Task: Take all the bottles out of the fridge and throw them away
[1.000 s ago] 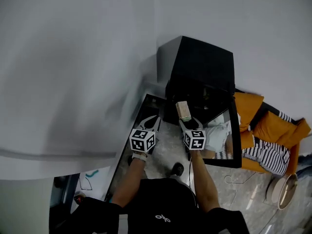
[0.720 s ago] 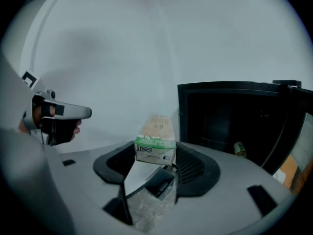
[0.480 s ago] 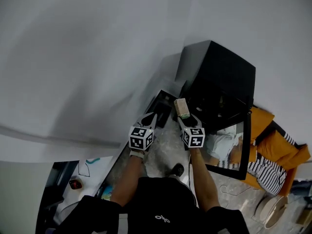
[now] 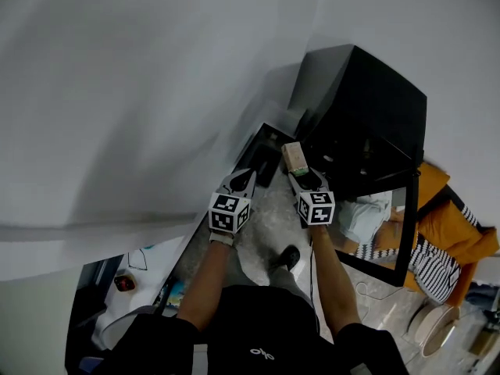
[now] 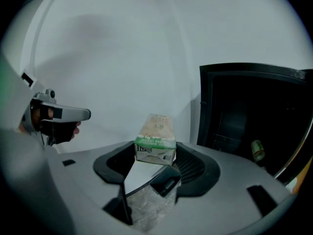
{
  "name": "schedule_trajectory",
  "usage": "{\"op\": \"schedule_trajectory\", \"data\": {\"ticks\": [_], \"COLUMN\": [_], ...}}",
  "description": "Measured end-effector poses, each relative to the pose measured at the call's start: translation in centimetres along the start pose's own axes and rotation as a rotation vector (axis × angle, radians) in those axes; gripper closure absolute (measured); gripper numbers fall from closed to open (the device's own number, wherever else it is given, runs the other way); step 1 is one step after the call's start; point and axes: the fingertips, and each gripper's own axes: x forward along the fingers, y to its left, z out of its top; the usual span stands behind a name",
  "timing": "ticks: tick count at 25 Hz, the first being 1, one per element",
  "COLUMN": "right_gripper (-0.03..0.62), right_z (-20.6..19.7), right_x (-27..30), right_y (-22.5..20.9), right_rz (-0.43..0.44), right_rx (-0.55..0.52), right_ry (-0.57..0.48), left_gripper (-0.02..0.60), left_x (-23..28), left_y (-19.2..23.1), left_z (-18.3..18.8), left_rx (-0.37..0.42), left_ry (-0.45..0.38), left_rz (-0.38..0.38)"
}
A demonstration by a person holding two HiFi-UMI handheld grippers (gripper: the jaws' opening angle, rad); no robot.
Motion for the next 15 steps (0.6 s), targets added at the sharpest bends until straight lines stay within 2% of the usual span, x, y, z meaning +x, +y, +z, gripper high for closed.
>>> {"op": "schedule_trajectory", "data": {"ticks": [8,12,15], "right_gripper": [0.326,0.326,0.326], "right_z": [-4.5,-8.5,-11.7], "right_x": [7.4,12.2,16.0], "right_y": [0.3,-0.3,-1.3], "right_rz": [0.046,0.057,0.054], "right_rx": [-0.003,0.008,0.018], "right_ry": [0.016,0.032,0.034], "left_gripper": [0.578,0.578,0.578], "left_x": [4.1,7.8,11.2], "left_y": [4.4,7.2,9.0], "left_z": [-4.4,-8.6,-12.4], "left_rx": [0.002,-0.040,-0.028], "left_ry": [0.033,0.044,0.064], "left_rz": [-0.034,-0.053,-0.066]}}
